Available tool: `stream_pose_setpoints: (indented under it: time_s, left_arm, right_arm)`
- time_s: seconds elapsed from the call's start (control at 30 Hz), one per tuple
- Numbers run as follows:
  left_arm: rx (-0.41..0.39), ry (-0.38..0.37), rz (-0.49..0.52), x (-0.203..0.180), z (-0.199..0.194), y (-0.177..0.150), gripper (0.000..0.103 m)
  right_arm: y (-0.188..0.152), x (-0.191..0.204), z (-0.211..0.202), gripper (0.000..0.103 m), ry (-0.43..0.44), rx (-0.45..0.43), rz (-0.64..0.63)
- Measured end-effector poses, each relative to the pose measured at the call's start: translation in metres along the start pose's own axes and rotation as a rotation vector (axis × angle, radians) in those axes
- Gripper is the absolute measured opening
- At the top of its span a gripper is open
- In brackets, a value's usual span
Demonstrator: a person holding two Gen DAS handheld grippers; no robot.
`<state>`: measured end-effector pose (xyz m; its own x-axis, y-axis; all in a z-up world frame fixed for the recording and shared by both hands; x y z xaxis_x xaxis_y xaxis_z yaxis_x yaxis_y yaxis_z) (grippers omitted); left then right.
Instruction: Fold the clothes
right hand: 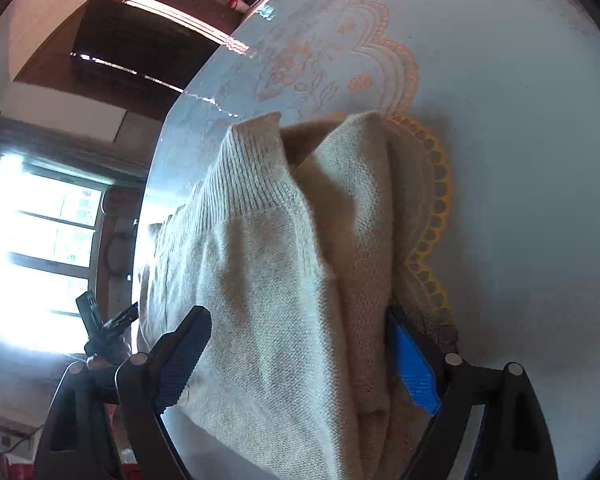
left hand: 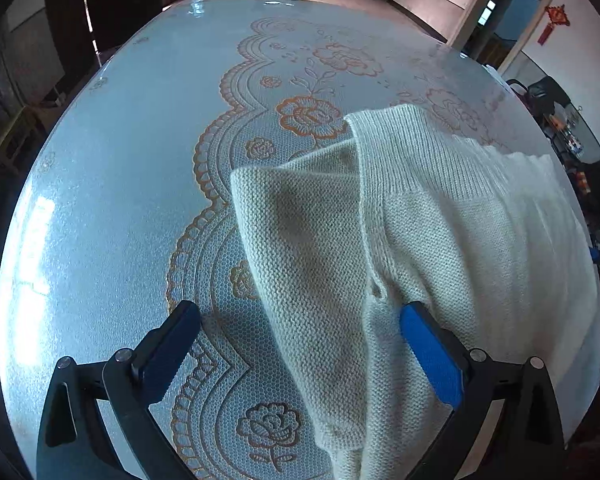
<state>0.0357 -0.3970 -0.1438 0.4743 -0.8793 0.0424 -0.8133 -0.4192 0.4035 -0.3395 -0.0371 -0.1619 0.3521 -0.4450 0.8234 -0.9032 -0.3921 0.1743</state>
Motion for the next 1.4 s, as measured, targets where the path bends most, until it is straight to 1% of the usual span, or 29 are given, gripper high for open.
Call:
stream_pose_setpoints:
  time_s: [0.03, 0.1, 0.27, 0.3, 0.33, 0.4, 0.47, 0.53, 0.63, 0.73, 0.77, 0.83, 0.87, 0.9, 0.93, 0.97, 1.0, 1.03, 1.07, 1.1, 1.13, 1.2, 1.4]
  left_arm:
    - [-0.006, -0.007, 0.011, 0.001, 0.0, 0.001, 0.103]
    - [-0.007, -0.007, 0.027, 0.001, 0.001, 0.002, 0.103]
    - [0.009, -0.013, 0.003, 0.0, 0.003, 0.007, 0.103]
    - [0.01, -0.033, -0.008, 0.001, 0.003, 0.007, 0.103]
    - [0.009, -0.075, -0.027, 0.002, 0.002, 0.008, 0.103]
    - [0.016, -0.182, -0.092, 0.007, 0.0, 0.01, 0.103]
    - [0.028, -0.256, -0.15, 0.012, 0.003, 0.014, 0.103]
    - [0.037, -0.252, -0.142, 0.011, 0.004, 0.017, 0.103]
    - [0.043, -0.209, -0.086, 0.002, 0.004, 0.018, 0.103]
    - [0.044, -0.169, -0.064, -0.006, 0.003, 0.018, 0.103]
    - [0.043, -0.161, -0.062, -0.009, 0.003, 0.018, 0.102]
    - [0.04, -0.156, -0.063, -0.012, 0.003, 0.019, 0.102]
    - [0.042, -0.153, -0.06, -0.014, 0.004, 0.021, 0.102]
    - [0.043, -0.144, -0.051, -0.017, 0.005, 0.022, 0.101]
    - [0.043, -0.126, -0.038, -0.019, 0.005, 0.024, 0.097]
    - [0.036, -0.101, -0.023, -0.019, 0.003, 0.024, 0.084]
    - [0.026, -0.072, -0.015, -0.017, 0.0, 0.019, 0.074]
    - [0.02, -0.058, -0.028, -0.015, 0.0, 0.021, 0.043]
    - [0.028, -0.085, -0.066, -0.012, 0.001, 0.021, 0.028]
    - [0.043, -0.135, -0.105, -0.01, 0.004, 0.021, 0.021]
    - [0.043, -0.153, -0.121, -0.009, 0.005, 0.021, 0.021]
    - [0.03, -0.149, -0.115, -0.01, 0.005, 0.02, 0.02]
    - [0.013, -0.135, -0.144, -0.011, -0.005, 0.017, 0.018]
  right_arm:
    - [-0.005, 0.003, 0.002, 0.089, -0.003, 0.01, -0.015]
    - [-0.025, 0.007, 0.001, 0.089, -0.003, 0.025, -0.038]
    - [-0.025, 0.01, 0.0, 0.09, -0.01, 0.048, -0.015]
    - [-0.03, 0.01, -0.003, 0.09, -0.015, 0.053, -0.014]
    - [-0.03, 0.012, -0.002, 0.09, -0.021, 0.06, -0.021]
    - [-0.051, 0.01, -0.019, 0.09, -0.034, 0.077, -0.049]
    - [-0.05, 0.011, -0.015, 0.091, -0.031, 0.086, -0.058]
    - [-0.047, 0.009, -0.014, 0.092, -0.019, 0.085, -0.045]
    - [-0.046, 0.007, -0.013, 0.092, -0.009, 0.087, -0.031]
    - [-0.043, 0.01, -0.013, 0.091, -0.034, 0.102, -0.058]
    - [-0.043, 0.012, -0.011, 0.088, -0.049, 0.105, -0.073]
    - [-0.042, 0.016, -0.009, 0.077, -0.082, 0.108, -0.092]
    - [-0.041, 0.016, -0.008, 0.067, -0.1, 0.106, -0.096]
    - [-0.04, 0.015, -0.007, 0.05, -0.12, 0.104, -0.096]
    - [-0.039, 0.012, -0.007, 0.038, -0.144, 0.102, -0.091]
    - [-0.041, 0.01, -0.009, 0.02, -0.157, 0.099, -0.086]
    - [-0.047, 0.009, -0.016, 0.02, -0.151, 0.097, -0.083]
    - [-0.051, 0.008, -0.02, 0.02, -0.146, 0.094, -0.083]
    - [-0.053, 0.008, -0.019, 0.019, -0.144, 0.091, -0.084]
    - [-0.056, 0.007, -0.019, 0.018, -0.142, 0.084, -0.079]
    - [-0.058, 0.007, -0.018, 0.017, -0.141, 0.077, -0.074]
    - [-0.063, 0.005, -0.018, 0.015, -0.14, 0.062, -0.062]
    - [-0.068, -0.001, -0.03, 0.013, -0.149, -0.008, -0.004]
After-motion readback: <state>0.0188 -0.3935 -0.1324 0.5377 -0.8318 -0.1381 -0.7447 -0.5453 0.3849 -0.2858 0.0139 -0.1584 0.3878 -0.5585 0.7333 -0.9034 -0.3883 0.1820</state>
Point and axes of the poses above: each gripper's, at about its wrist camera, not at the fingertips, and z roughly the way its jaws point, x to its left, y to its top, the point moved 2 cm from there along z, roughly the way its jaws point, and after that the axes turned 14 degrees about y, right-handed, at the moved point
